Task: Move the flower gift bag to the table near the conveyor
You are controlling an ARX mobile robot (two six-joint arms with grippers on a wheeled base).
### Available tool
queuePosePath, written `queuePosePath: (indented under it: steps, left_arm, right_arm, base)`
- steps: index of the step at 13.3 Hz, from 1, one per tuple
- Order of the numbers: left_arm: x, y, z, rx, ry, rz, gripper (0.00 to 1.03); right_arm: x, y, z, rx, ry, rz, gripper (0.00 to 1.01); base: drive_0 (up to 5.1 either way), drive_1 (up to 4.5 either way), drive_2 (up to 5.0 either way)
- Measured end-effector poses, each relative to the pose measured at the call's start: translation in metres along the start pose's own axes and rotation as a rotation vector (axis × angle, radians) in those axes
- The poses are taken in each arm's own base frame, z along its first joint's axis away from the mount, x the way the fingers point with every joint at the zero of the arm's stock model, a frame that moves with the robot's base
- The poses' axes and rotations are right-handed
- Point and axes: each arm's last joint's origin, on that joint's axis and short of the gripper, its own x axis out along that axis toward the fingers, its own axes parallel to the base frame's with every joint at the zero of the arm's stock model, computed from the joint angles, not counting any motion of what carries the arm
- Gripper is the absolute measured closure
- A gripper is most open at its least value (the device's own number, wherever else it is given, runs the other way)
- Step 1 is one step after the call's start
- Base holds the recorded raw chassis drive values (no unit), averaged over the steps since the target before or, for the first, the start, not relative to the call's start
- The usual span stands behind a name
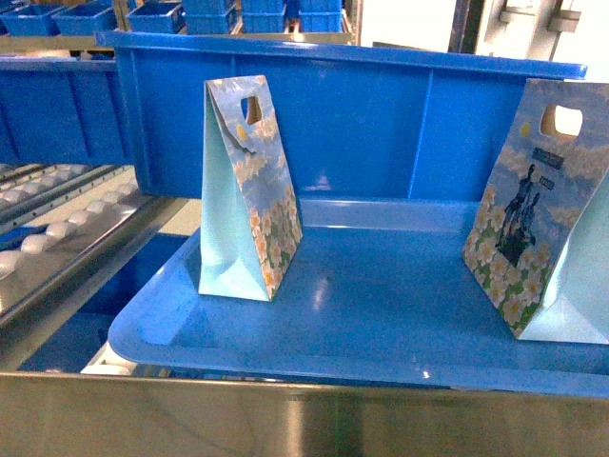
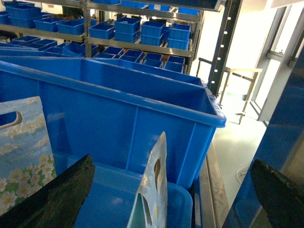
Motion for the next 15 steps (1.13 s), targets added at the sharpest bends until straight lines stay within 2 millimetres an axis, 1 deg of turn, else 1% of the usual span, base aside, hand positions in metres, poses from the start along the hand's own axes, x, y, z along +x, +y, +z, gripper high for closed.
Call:
queuePosePath:
  steps: [1,2,3,4,6,7,9,12,14,15]
  left_arm:
    - [0.003,-0.007,0.0,0.018,-0.004,-0.003,0.05]
    - [0.003,-0.007,0.0,0.029,-0.004,0.003,0.05]
    - [0.003,-0.006,0.0,0.036,-0.005,0.008,0.05]
    - [0.003,-0.006,0.0,0.037,-0.005,0.008,0.05]
    - [0.003,-0.006,0.001,0.037,-0.006,0.007,0.05]
    - [0.003,-0.006,0.001,0.037,-0.006,0.008,0.05]
    - [0.003,-0.006,0.001,0.037,-0.007,0.008,0.05]
    - [0.003,-0.006,0.001,0.037,-0.007,0.008,0.05]
    - [0.003,-0.006,0.001,0.037,-0.007,0.008,0.05]
    - [0.003,-0.006,0.001,0.037,-0.008,0.008,0.05]
  right_arm:
    - [0.008,0.002,0.003,-0.002,0.019,0.01,0.03]
    - [0.016,0.005,0.005,0.005,0.046,0.023,0.03]
    - [0.037,0.014,0.009,0.025,0.101,0.061,0.03]
    - [0.046,0.016,0.007,0.04,0.136,0.073,0.03]
    - [0.063,0.018,-0.004,0.047,0.227,0.049,0.03]
    - [0.074,0.016,-0.007,0.067,0.269,0.023,0.03]
    - [0.088,0.012,-0.007,0.098,0.314,-0.007,0.03]
    - [0.091,0.003,-0.014,0.16,0.375,-0.056,0.03]
    - [0.089,0.007,-0.019,0.165,0.403,-0.042,0.03]
    - [0.088,0.013,-0.021,0.162,0.41,-0.024,0.03]
  base:
    - [0.0,0.0,0.0]
    - [0.0,0.0,0.0]
    - [0.0,0.0,0.0]
    - [0.0,0.0,0.0]
    - [0.0,0.0,0.0]
    - [0.0,0.0,0.0]
    - [0.0,0.0,0.0]
    - [0.0,0.0,0.0]
    - [0.0,0.0,0.0]
    - [0.0,0.0,0.0]
